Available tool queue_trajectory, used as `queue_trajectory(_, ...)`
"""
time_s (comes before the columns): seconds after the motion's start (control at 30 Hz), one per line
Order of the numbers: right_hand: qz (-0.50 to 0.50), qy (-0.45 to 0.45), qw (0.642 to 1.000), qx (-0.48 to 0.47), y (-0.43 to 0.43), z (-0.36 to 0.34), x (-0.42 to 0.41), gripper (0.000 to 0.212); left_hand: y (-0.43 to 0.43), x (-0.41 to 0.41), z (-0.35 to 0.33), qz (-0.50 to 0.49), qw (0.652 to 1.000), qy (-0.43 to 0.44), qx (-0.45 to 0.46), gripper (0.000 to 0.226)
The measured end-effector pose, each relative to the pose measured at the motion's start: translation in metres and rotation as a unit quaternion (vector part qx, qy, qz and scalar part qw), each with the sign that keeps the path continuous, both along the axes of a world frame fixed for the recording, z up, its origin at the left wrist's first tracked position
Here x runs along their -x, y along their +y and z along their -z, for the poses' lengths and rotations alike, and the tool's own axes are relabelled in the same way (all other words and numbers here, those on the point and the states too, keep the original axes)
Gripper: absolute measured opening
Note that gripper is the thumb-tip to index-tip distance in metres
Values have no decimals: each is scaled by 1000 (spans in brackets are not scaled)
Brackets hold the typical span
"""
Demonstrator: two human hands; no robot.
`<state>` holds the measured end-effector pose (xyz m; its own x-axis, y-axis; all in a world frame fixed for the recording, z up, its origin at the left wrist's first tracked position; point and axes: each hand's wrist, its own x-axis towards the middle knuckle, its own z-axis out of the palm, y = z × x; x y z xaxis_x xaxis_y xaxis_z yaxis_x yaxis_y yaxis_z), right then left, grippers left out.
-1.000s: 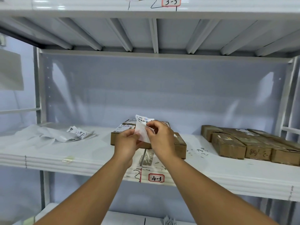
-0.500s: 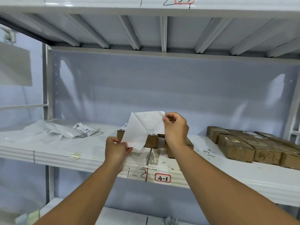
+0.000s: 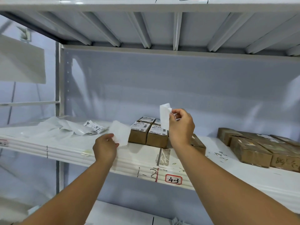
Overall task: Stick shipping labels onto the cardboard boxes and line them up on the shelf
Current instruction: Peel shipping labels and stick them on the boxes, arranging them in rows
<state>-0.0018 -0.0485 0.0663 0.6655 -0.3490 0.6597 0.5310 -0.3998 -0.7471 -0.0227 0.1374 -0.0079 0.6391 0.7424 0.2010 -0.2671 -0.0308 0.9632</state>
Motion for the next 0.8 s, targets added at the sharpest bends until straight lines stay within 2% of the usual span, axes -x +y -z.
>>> queue_trajectory(0.1, -19, -22, 995, 95, 12, 9, 5, 11, 22, 2, 1, -54, 980, -14, -190, 34)
queue_trajectory(0.2, -36, -35, 980, 193, 29, 18, 7, 14, 49, -4, -2, -94, 954, 13, -285, 49)
queue_trajectory(0.3, -50, -84, 966, 241, 49, 27, 7, 14, 78, -12, -1, -138, 907, 135, -374, 59)
queue_trajectory(0.43, -61, -137, 936, 319, 75, 40, 0, 14, 105, -15, 6, -188, 817, 311, -448, 76)
queue_trajectory(0.5, -60, -161, 922, 347, 85, 46, -5, 11, 116, -21, 12, -186, 782, 366, -469, 78)
queue_trajectory(0.67, -25, -196, 915, 352, 109, 59, -24, 9, 133, -35, 12, -101, 789, 432, -425, 72)
queue_trajectory(0.8, -81, -158, 915, 361, 118, 69, -36, 11, 138, -38, 11, -57, 784, 441, -433, 58)
